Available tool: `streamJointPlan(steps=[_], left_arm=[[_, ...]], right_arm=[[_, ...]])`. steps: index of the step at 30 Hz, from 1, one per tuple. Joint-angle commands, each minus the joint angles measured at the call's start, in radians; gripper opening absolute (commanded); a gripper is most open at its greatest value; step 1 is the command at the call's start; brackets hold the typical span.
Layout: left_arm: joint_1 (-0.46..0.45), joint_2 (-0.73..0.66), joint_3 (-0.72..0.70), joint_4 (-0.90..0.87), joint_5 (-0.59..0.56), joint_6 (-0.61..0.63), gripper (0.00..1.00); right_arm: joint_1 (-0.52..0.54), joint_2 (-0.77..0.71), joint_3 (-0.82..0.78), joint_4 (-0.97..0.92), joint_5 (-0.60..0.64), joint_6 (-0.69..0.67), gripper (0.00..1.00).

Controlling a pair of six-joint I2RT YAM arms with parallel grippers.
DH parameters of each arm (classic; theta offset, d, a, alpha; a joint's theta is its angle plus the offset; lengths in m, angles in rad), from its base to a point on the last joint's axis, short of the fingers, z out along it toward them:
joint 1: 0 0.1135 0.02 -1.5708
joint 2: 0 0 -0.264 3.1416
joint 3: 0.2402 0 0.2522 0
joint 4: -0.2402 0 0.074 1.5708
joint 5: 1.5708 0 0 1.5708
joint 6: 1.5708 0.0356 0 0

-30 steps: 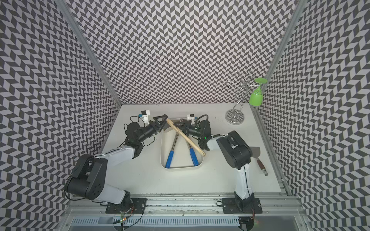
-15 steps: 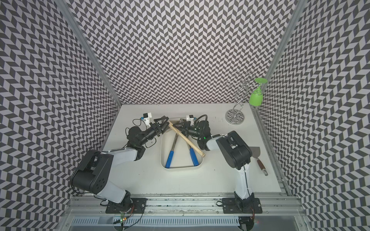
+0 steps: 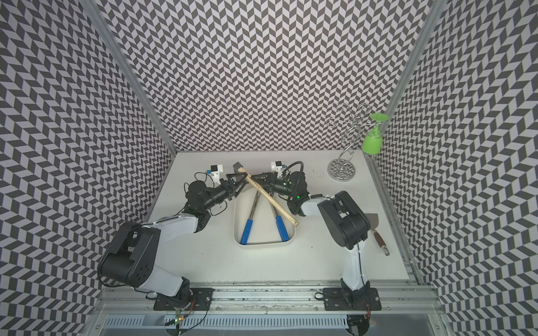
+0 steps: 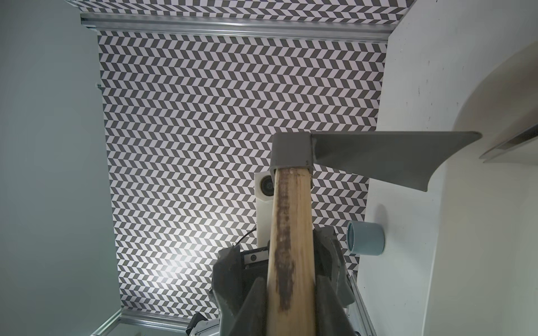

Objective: Put the small hoe into the storage box
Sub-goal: Adjust the hoe.

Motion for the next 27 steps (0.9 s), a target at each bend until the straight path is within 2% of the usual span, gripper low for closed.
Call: streamJointPlan(steps=[1,6,8,14,16,19,20,22,24,26,27], left_arm=[[0.008,0.035,0.043,0.086,0.003,-0.019,0.76],[0.007,0.067,0.075,0.130,0.014,-0.032,0.68],[0.007,0.079,0.076,0.147,0.023,-0.037,0.61],[0.007,0.094,0.063,0.183,0.043,-0.054,0.31],[0.008,0.093,0.061,0.180,0.048,-0.051,0.20],[0.009,0.082,0.062,0.143,0.049,-0.039,0.03],[0.011,0.076,0.063,0.126,0.051,-0.030,0.00],[0.012,0.053,0.076,0.052,0.055,0.005,0.00],[0.012,0.026,0.098,-0.047,0.057,0.051,0.00],[0.012,0.002,0.123,-0.157,0.056,0.095,0.00],[0.012,-0.009,0.132,-0.205,0.053,0.113,0.00]], right_arm=[[0.009,-0.067,0.014,0.117,-0.011,-0.013,0.00],[0.016,-0.074,-0.012,0.120,-0.021,-0.014,0.00],[0.018,-0.073,-0.013,0.120,-0.026,-0.015,0.00],[0.021,-0.066,-0.008,0.108,-0.043,-0.020,0.00],[0.021,-0.063,-0.005,0.104,-0.052,-0.022,0.06],[0.019,-0.068,0.006,0.068,-0.070,-0.047,0.25],[0.016,-0.075,0.011,0.036,-0.076,-0.070,0.32],[0.001,-0.102,0.027,-0.067,-0.090,-0.144,0.44],[-0.019,-0.138,0.055,-0.237,-0.097,-0.275,0.53],[-0.041,-0.181,0.120,-0.521,-0.082,-0.487,0.57],[-0.049,-0.197,0.180,-0.719,-0.052,-0.637,0.58]])
